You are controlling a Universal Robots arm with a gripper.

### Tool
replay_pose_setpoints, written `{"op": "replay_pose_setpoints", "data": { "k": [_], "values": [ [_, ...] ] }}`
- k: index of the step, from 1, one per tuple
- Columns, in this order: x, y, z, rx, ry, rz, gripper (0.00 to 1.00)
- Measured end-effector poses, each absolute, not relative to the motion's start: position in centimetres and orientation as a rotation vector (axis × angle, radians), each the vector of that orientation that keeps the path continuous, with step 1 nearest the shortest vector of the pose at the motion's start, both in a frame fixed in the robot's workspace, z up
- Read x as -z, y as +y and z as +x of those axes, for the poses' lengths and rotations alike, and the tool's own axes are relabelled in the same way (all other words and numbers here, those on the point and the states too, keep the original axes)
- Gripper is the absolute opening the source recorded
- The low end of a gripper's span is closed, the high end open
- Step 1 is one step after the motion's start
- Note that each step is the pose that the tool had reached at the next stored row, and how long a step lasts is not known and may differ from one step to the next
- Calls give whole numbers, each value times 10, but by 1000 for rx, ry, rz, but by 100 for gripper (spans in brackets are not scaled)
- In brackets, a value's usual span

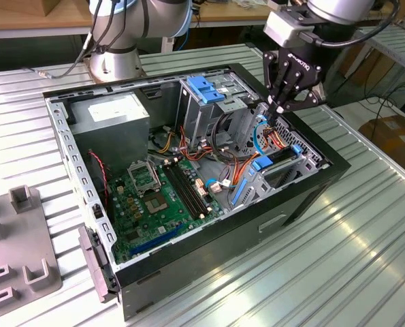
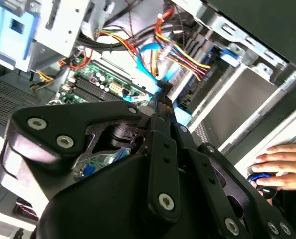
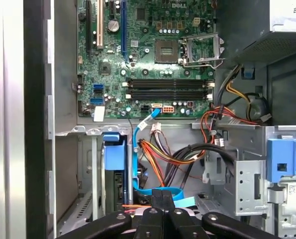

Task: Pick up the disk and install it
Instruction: 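Insert the second disk wire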

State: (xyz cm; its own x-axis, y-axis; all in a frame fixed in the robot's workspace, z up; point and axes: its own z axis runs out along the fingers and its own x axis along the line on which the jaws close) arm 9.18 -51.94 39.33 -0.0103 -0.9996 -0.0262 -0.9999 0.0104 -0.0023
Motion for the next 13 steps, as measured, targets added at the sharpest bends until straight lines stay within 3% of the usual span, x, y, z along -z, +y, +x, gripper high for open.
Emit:
{"op": "replay_pose_setpoints", "data": {
  "k": [5, 8, 9, 13],
  "values": [
    [-393, -510, 92, 2, 2227, -2212, 10],
    [-393, -506, 92, 23, 2232, -2226, 16],
    [-393, -504, 92, 28, 2233, -2228, 24],
    [-392, -499, 92, 60, 2243, -2245, 24]
  ]
}}
